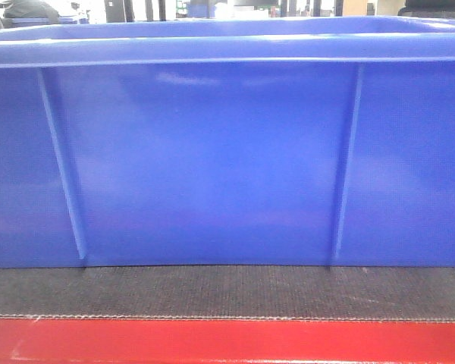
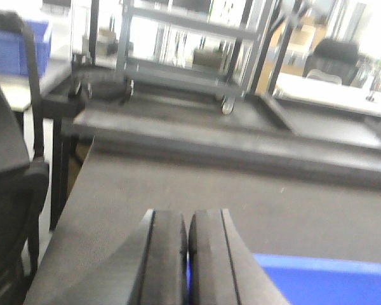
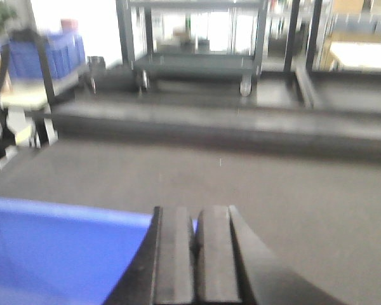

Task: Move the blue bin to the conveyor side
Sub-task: 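Open both grippers and lift them off the bin rim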

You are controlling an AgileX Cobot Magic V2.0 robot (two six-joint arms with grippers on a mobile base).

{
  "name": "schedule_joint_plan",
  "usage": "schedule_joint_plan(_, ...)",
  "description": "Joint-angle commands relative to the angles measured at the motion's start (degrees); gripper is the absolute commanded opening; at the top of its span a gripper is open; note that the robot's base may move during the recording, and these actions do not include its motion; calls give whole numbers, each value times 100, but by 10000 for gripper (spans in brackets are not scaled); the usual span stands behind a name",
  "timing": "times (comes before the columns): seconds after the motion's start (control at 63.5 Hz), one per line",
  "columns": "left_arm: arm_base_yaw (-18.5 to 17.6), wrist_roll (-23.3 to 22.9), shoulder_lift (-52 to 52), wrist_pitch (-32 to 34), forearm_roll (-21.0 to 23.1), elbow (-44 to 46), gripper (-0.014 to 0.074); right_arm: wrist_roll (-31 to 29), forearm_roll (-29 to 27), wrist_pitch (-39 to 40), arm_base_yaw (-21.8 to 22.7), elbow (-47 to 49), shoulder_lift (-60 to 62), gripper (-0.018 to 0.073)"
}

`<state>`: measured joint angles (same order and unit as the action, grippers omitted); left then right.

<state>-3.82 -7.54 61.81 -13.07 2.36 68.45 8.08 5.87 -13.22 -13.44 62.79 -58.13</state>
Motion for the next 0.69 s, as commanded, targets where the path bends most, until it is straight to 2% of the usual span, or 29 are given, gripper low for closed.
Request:
schedule_joint_plan(0.0,14,4,-338,-266,-12,52,11,-54,-24,-44,12,65,386,-70)
schedule_joint_plan(0.063,14,4,-549,-602,48,-19,11,-54,-24,-365,12,38,595,-78)
schedule_joint_plan(0.142,14,4,-887,-552,159,-402,11,-54,-24,-585,12,-172,909,-88)
schedule_joint_plan(0.362,14,4,-2003,215,173,-2100,11,-54,65,282,12,-1880,2026,-88)
schedule_joint_plan(0.677,14,4,-3655,337,-123,-4070,11,-54,65,320,12,-3374,3470,-88)
